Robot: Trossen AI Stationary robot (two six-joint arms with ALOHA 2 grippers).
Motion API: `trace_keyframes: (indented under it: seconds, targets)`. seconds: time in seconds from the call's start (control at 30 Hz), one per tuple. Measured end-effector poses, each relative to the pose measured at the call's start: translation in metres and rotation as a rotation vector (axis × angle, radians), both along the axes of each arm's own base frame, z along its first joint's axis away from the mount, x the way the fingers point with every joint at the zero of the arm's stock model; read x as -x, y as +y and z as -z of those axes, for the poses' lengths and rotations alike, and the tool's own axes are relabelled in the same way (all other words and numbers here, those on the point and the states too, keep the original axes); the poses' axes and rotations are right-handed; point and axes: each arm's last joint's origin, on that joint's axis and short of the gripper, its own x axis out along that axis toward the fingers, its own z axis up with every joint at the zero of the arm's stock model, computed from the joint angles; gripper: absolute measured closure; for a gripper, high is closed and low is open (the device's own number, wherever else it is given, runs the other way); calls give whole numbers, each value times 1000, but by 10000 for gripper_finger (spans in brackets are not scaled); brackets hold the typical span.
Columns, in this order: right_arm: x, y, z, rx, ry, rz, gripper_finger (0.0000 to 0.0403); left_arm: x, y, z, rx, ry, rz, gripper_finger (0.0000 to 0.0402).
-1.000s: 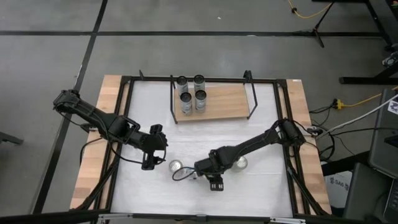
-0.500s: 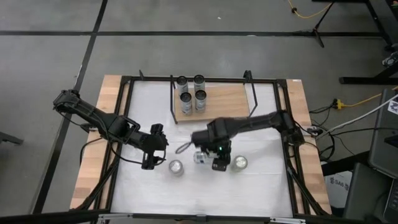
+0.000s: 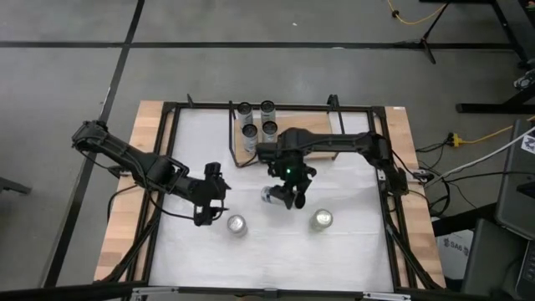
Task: Place canned beverage on shelf
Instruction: Put the white-blue soda can on the shelf
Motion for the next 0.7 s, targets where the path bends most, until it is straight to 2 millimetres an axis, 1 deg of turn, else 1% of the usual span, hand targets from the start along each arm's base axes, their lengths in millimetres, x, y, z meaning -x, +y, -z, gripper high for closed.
trace_keyframes:
  seconds: [0.13, 0.27, 0.37, 0.5, 0.7]
  targets:
    - [0, -9, -1, -30, 35, 65, 153, -14, -4, -2, -62, -113, 18, 107]
    - [0, -12, -2, -93, 69, 114, 153, -34, -13, -1, -115, -218, 89, 107]
    - [-1, -10, -3, -166, 74, 121, 153, -50, -19, 7, -178, -255, 129, 107]
    - [-1, -8, -6, -253, 111, 154, 153, -66, -24, 20, -277, -271, 80, 107]
    - [-3, -7, -8, -337, 131, 183, 153, -82, -30, 35, -300, -294, 48, 107]
